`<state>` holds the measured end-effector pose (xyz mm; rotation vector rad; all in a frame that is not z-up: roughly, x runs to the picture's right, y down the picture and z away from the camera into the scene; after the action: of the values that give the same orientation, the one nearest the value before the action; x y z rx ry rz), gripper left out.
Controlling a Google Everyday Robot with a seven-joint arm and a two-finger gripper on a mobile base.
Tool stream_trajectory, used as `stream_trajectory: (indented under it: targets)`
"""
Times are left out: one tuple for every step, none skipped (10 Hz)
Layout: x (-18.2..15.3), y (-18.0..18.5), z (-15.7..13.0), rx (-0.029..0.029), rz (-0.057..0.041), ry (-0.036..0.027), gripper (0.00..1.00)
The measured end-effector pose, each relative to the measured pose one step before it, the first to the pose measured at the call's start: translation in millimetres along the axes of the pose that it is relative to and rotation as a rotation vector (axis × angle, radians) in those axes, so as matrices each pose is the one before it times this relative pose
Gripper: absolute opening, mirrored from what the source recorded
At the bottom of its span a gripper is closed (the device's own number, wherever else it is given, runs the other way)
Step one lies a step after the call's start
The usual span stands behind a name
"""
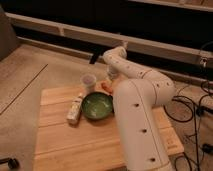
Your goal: Drag the pepper across the table
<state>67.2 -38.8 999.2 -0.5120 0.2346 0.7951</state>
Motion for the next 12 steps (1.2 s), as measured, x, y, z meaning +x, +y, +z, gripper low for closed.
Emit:
stream_trajectory:
  targets:
    - [-5.02,-0.19,5.11,0.00169,-0.01351,0.00914,0.65]
    - [-4.20,2.72,3.41,-0.00155,-0.01755,0.01182,0.65]
    - [-6.61,5.94,3.39,-0.00435,-0.02130,0.01059,0.65]
    - [-0.70,0.05,-0.23,-0.00066,-0.00191,0.00059,0.65]
    - [1.99,0.03,0.33,-0.00071,-0.00005,0.00667,0.65]
    - [1.99,-1.84,0.03,0.00070,0.00304,0.00031,0.65]
    - [-0.78,0.46,-0.01,-0.00005,-0.00070,-0.00103,0.65]
    - [-2.01,1.54,0.33,-0.00253,-0.00053,-0.00296,0.65]
    - [-0.95,0.18,0.80,-0.00242,-0.00184,-0.00132,0.65]
    - [-2.57,4.67,3.09,-0.01060,-0.01139,0.00501,0.65]
    - [-6.86,7.54,3.42,-0.00824,-0.02116,0.00641,0.65]
    - [-4.91,4.91,3.23,-0.00529,-0.01264,0.00481,0.65]
